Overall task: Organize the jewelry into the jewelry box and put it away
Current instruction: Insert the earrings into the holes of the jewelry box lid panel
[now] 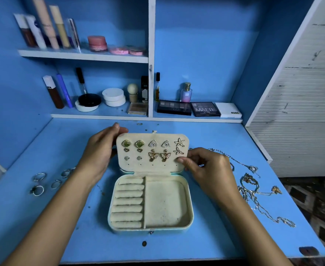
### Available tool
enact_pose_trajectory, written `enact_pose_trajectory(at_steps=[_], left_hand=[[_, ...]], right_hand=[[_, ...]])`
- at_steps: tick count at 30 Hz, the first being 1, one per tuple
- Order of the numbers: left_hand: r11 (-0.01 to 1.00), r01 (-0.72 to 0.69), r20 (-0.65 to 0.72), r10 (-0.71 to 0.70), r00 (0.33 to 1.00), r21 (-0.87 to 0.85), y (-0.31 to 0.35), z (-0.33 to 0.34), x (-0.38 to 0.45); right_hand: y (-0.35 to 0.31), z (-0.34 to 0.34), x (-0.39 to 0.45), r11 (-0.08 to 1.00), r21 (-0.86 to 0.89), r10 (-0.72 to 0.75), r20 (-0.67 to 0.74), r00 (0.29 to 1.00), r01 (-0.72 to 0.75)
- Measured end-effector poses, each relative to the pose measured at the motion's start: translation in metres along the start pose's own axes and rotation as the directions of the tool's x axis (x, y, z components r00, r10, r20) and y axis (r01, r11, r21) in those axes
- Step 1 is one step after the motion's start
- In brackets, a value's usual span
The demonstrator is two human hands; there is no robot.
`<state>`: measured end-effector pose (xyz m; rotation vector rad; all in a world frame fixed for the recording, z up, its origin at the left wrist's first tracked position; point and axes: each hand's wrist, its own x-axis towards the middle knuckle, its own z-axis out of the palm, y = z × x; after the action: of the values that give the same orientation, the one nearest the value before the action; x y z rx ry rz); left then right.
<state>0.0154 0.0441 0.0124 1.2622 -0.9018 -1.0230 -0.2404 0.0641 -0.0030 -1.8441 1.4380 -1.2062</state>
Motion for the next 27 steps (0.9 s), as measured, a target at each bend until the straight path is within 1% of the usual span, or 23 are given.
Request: enact_pose_trajectory(at_steps=[3, 5, 9, 14, 18, 20, 24, 27], left_hand=[[0.998, -0.053, -0.077, 0.055, 0.996, 0.025, -0.009, -0.002, -0.006], [0.994, -0.077, -0.105, 0.085, 0.991, 0.073, -0.016, -0.006, -0.009], [0.961, -0.124, -0.103, 0.153, 0.983, 0.246, -0.03, -0.012, -0.018], [0.935, -0.171, -0.072, 0.203, 0.977, 0.312, -0.035, -0.011, -0.025], [0.846, -0.24, -0.07, 0.309, 0.948, 0.476, -0.041, -0.008, -0.024], [0.808, -0.26, -0.065, 0.343, 0.937, 0.529, -0.043, -0.009, -0.024], [0.782, -0.269, -0.059, 0.363, 0.93, 0.563, -0.043, -0.008, -0.024], [0.774, -0.247, -0.082, 0.359, 0.93, 0.583, -0.043, -0.007, -0.024]], right_hand=[[-0.001, 0.0, 0.006, 0.997, -0.007, 0.075, 0.045, 0.996, -0.075], [-0.001, 0.0, 0.01, 0.992, -0.004, 0.129, 0.071, 0.989, -0.129], [0.0, 0.002, 0.015, 0.98, 0.03, 0.192, 0.112, 0.975, -0.196], [0.003, 0.003, 0.017, 0.974, -0.029, 0.225, 0.127, 0.966, -0.223], [0.005, 0.005, 0.016, 0.971, -0.091, 0.23, 0.129, 0.965, -0.219], [0.005, 0.007, 0.014, 0.97, -0.118, 0.227, 0.125, 0.966, -0.213], [0.005, 0.008, 0.013, 0.971, -0.135, 0.216, 0.121, 0.969, -0.199], [0.008, 0.008, 0.014, 0.968, -0.116, 0.24, 0.137, 0.961, -0.225]])
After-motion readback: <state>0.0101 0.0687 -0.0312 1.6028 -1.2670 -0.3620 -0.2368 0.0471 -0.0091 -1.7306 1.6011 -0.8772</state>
